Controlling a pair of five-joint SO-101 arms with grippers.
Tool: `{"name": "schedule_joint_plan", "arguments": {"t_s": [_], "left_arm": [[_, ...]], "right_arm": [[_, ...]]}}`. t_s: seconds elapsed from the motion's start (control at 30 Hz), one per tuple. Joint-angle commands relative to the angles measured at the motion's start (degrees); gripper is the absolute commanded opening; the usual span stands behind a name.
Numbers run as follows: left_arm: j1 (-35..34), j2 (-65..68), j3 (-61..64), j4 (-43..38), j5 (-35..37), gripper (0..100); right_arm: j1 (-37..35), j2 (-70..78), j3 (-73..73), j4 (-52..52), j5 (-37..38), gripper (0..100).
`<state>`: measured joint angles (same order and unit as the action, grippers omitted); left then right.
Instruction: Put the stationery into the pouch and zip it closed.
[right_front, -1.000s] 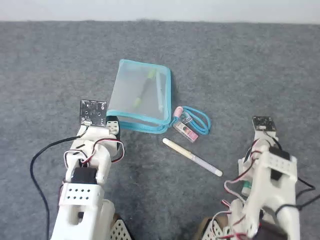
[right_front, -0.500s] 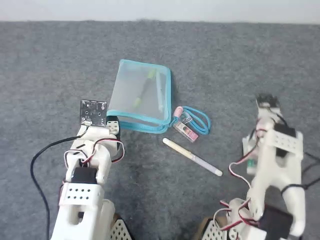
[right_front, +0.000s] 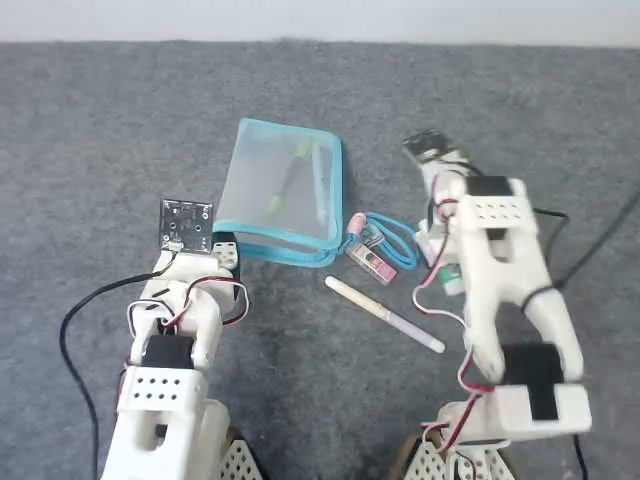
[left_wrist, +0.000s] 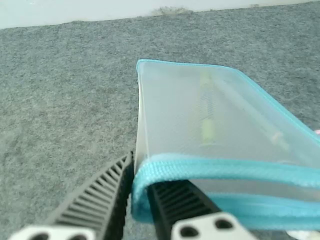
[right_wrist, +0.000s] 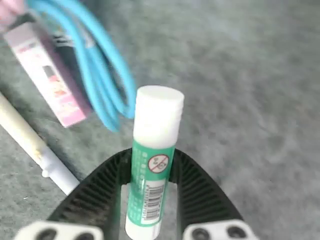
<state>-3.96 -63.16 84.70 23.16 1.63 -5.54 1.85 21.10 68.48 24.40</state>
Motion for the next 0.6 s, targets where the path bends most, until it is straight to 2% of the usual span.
{"name": "schedule_joint_plan", "arguments": {"t_s": [0.0,0.1,0.3,0.43,0.57], "left_arm": [[-0.44,-0.53,-0.31,-1.67,-0.53,1],[-0.35,-0.53,-0.31,-1.67,-0.53,1],[0.00,-0.53,-0.31,-1.67,-0.53,1],[0.00,-0.53,-0.31,-1.67,-0.53,1],[0.00,-0.53,-0.31,-1.67,-0.53,1]], "right_arm": [[-2.07,-0.13,-3.78,0.22,1.49,12.7],[-2.07,-0.40,-4.57,0.31,1.67,18.4],[-2.42,-7.34,-1.23,0.75,1.67,18.4],[-5.76,-16.84,8.79,0.57,2.20,17.7],[-10.59,-26.51,22.33,0.04,6.86,10.9]]}}
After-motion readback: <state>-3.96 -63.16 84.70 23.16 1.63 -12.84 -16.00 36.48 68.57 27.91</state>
